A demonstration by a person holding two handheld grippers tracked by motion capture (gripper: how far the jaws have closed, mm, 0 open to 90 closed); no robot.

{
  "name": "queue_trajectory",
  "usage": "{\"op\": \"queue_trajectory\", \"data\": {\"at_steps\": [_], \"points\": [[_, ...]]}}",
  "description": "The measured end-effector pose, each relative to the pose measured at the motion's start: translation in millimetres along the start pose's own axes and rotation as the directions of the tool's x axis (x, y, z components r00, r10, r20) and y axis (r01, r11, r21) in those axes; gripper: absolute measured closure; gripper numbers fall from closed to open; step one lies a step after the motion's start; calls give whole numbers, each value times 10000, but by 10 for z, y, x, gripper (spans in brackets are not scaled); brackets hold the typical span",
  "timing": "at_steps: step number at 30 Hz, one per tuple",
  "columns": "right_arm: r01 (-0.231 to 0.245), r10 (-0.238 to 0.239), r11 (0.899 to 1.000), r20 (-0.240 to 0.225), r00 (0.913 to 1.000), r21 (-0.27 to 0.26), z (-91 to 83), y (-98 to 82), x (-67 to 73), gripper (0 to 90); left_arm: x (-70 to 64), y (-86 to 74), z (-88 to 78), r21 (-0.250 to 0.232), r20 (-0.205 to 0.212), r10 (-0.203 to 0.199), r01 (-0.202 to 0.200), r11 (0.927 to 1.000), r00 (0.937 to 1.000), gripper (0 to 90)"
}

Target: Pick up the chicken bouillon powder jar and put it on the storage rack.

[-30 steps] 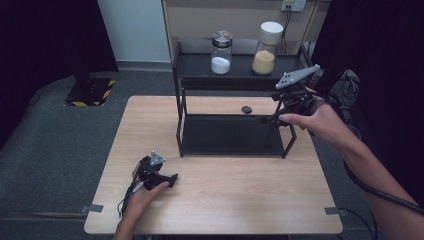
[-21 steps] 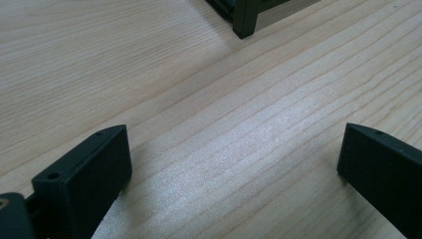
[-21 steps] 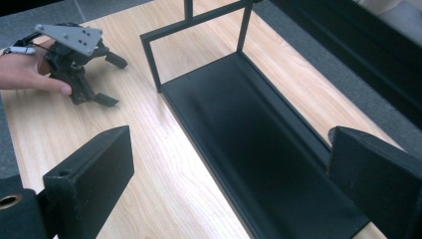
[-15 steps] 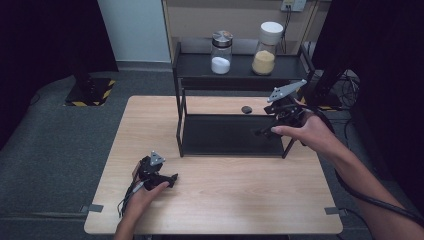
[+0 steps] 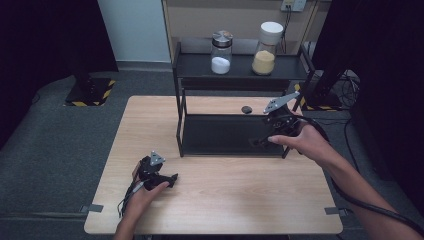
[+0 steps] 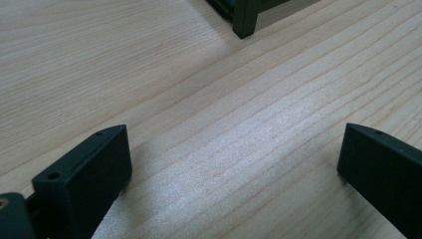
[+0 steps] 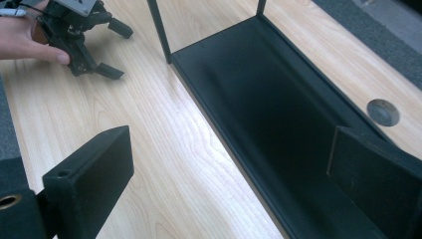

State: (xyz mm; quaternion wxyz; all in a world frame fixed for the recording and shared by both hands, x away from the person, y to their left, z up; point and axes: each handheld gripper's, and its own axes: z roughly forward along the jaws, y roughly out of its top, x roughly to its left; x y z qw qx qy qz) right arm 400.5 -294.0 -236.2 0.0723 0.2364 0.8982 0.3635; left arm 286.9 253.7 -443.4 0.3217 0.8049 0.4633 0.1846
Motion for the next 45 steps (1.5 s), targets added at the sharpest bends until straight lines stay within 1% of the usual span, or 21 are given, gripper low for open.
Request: {"op": "queue_trajectory", "data": {"at_steps": [4,7,12,16,23,27,30,31,35,41,45], "points": [[-88,88,9999,-118,9999,71,90,-74,-9,50,0,0,0,-2,-1,1,-1,10000,10000,0],[-31,31,10000,-254,9997,3,153,-156,-22,54,-1,-1,0,-3,-4,-2,2,10000,10000,0],[-171,174,9998,-349,9992,65,232,-264,-27,55,-1,-1,0,-4,-5,-2,2,10000,10000,0],[-163,161,9999,-470,9988,-28,287,-353,-39,55,-2,-1,0,-4,-7,-3,3,10000,10000,0],[-292,290,9996,-639,9975,-15,390,-494,-43,54,0,2,-1,13,0,5,-5,10000,10000,0],[-204,201,9998,-665,9976,-41,450,-576,-42,54,0,1,-1,14,-2,2,-2,10000,10000,0],[-259,250,9996,-722,9971,-120,483,-640,-51,54,-1,1,-1,14,-7,0,0,10000,10000,0],[-335,329,9994,-724,9968,-70,489,-649,-45,54,-1,1,-1,14,-6,-4,4,10000,10000,0],[-316,306,9994,-782,9965,-113,523,-711,-53,52,-1,1,-1,12,-5,-3,3,10000,10000,0],[-513,492,9984,-891,9948,-219,572,-823,-66,52,-1,1,-1,13,-7,-2,2,10000,10000,0],[-610,589,9979,-938,9938,-201,618,-898,-74,52,-1,1,-1,12,-6,-2,2,10000,10000,0]]}}
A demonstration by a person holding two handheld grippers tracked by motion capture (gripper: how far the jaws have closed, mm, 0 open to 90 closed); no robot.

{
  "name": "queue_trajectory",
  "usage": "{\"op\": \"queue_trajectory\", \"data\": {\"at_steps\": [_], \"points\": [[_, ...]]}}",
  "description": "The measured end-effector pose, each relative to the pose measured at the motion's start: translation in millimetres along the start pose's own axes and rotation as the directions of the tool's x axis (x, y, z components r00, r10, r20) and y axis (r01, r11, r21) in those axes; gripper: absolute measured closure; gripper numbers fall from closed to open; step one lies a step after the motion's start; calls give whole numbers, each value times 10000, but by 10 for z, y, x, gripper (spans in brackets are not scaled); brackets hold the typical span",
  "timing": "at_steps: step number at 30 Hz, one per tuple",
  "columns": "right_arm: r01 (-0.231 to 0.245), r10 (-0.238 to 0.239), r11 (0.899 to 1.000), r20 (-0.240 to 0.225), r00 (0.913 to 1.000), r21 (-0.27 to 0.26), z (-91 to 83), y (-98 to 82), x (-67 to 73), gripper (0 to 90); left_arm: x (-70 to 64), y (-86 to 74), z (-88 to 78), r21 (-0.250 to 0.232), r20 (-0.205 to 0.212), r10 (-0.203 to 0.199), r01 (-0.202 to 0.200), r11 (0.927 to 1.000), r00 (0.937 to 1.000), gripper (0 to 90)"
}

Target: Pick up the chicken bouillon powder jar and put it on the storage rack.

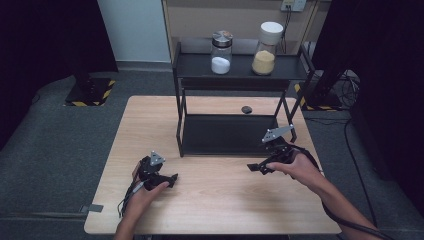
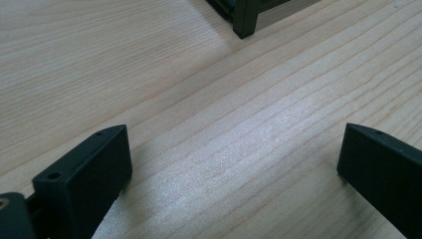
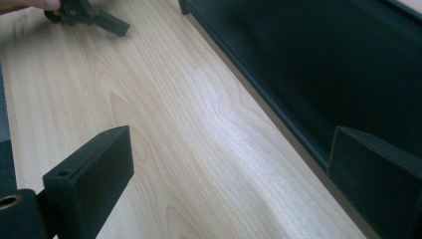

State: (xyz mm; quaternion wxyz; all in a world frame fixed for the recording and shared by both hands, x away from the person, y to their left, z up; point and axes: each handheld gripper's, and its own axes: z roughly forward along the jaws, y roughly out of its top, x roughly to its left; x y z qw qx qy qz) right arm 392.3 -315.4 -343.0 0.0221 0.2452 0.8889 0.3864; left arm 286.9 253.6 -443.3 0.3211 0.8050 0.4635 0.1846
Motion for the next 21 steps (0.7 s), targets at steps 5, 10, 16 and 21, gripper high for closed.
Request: {"op": "queue_trajectory", "data": {"at_steps": [5,10,16,21], "points": [[-34,34,9998,24,10000,177,44,-64,-6,51,0,0,0,-1,0,-4,4,10000,10000,0],[-150,151,9997,-54,9999,167,60,-149,-21,51,-1,0,0,0,-2,-1,1,10000,10000,0],[-263,265,9996,-189,9995,106,83,-252,-33,50,-1,0,0,0,-2,-6,6,10000,10000,0],[-199,201,9997,-151,9997,110,133,-338,-3,50,-1,0,0,1,-3,-3,3,10000,10000,0]]}}
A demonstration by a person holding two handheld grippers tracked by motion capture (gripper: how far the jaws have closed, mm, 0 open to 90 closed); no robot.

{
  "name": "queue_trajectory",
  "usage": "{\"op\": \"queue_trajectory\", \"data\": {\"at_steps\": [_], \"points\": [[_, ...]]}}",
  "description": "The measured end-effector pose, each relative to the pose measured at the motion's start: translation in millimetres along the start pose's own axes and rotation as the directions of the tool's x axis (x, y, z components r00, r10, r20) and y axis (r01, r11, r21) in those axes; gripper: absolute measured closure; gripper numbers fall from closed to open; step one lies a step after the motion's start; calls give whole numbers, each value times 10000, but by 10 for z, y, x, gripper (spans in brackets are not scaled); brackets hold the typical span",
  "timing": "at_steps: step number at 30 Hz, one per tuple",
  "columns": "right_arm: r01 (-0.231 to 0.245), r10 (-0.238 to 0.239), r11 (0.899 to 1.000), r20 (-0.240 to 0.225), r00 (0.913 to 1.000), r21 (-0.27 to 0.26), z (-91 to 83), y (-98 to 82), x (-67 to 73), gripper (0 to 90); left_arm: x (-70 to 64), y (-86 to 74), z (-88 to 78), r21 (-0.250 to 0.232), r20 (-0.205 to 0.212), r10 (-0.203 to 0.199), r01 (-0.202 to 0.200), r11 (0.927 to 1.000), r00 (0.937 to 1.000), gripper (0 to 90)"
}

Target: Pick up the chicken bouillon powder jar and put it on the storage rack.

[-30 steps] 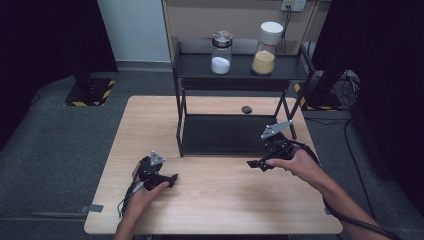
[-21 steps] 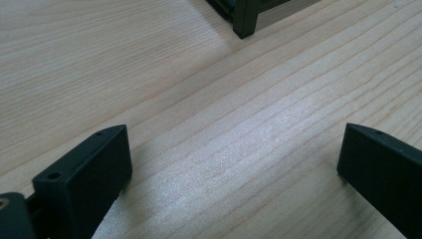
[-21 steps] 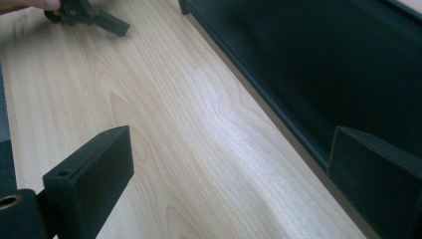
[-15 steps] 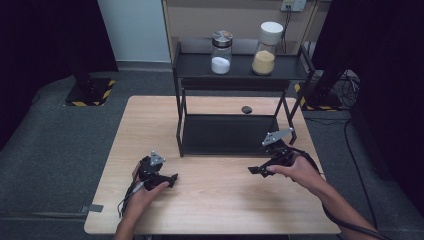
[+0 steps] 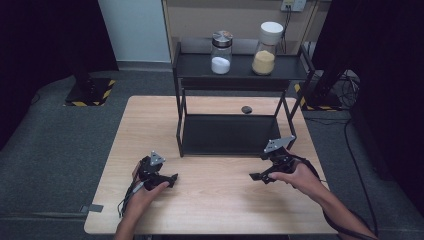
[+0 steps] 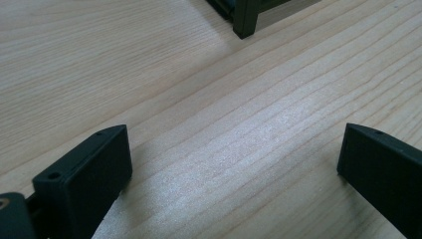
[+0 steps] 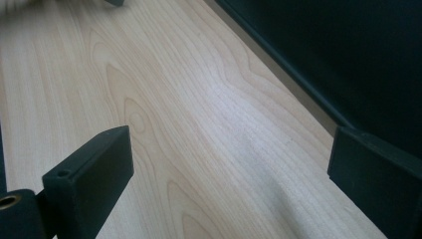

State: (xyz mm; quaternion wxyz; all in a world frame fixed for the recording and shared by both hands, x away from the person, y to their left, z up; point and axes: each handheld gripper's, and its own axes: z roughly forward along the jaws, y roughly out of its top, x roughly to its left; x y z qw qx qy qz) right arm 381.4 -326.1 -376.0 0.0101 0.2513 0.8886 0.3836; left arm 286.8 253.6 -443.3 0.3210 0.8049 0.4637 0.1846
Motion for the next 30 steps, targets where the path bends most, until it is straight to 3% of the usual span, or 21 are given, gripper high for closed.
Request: {"op": "queue_trajectory", "data": {"at_steps": [5,17,30], "points": [[331,-338,9992,293,9990,226,67,-63,76,53,0,0,0,-1,1,0,0,10000,10000,0],[272,-279,9995,473,9985,148,162,-329,136,51,0,-1,0,-4,0,0,0,10000,10000,0],[307,-286,9976,335,9990,-628,226,-618,132,39,-2,-1,0,-4,-8,-7,7,10000,10000,0]]}}
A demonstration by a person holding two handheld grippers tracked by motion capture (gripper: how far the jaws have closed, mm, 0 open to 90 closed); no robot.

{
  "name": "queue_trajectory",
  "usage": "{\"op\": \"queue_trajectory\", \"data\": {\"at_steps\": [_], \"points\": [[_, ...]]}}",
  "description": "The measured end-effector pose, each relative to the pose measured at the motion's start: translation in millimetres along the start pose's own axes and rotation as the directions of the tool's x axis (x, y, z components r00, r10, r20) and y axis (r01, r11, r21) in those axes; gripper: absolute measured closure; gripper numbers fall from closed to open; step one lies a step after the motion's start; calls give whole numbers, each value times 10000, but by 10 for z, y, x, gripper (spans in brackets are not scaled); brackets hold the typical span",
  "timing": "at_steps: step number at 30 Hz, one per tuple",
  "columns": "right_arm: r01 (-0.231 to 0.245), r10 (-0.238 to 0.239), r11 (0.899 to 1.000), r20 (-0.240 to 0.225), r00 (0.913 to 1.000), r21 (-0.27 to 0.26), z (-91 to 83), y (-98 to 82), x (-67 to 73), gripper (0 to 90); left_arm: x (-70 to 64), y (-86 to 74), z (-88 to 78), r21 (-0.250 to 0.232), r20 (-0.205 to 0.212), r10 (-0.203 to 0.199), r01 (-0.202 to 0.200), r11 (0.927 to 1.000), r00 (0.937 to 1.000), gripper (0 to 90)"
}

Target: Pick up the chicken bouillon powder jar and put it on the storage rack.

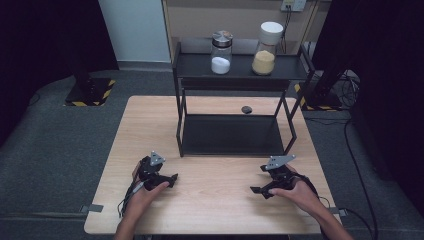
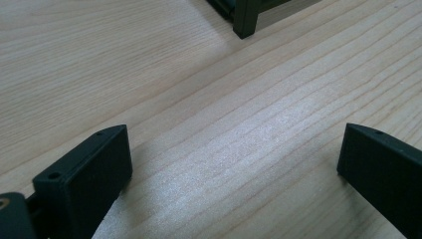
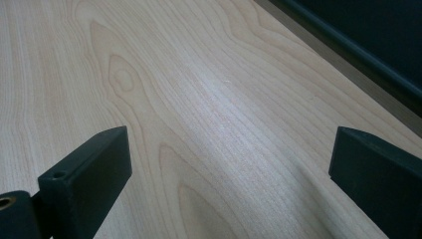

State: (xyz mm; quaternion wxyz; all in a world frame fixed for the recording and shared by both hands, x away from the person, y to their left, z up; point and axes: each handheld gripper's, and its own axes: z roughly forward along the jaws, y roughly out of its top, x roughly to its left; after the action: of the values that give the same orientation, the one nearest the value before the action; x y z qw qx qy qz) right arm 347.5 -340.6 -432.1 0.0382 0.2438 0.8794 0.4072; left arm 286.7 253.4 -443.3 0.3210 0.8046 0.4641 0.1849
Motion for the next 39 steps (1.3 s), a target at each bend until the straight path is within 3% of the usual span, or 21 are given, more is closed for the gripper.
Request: {"op": "queue_trajectory", "data": {"at_steps": [9,18,26,39], "points": [[-281,289,9991,261,9992,-323,-45,-162,-21,39,0,0,0,2,1,1,-1,10000,10000,0],[-194,196,9998,630,9978,-45,-106,-228,0,37,5,2,1,10,24,9,-9,10000,10000,0],[-777,776,9970,1176,9900,-43,-169,-304,-43,39,4,3,0,13,23,8,-8,10000,10000,0],[-1270,1232,9919,1822,9755,94,-224,-375,-60,41,4,2,1,10,24,8,-8,10000,10000,0]]}}
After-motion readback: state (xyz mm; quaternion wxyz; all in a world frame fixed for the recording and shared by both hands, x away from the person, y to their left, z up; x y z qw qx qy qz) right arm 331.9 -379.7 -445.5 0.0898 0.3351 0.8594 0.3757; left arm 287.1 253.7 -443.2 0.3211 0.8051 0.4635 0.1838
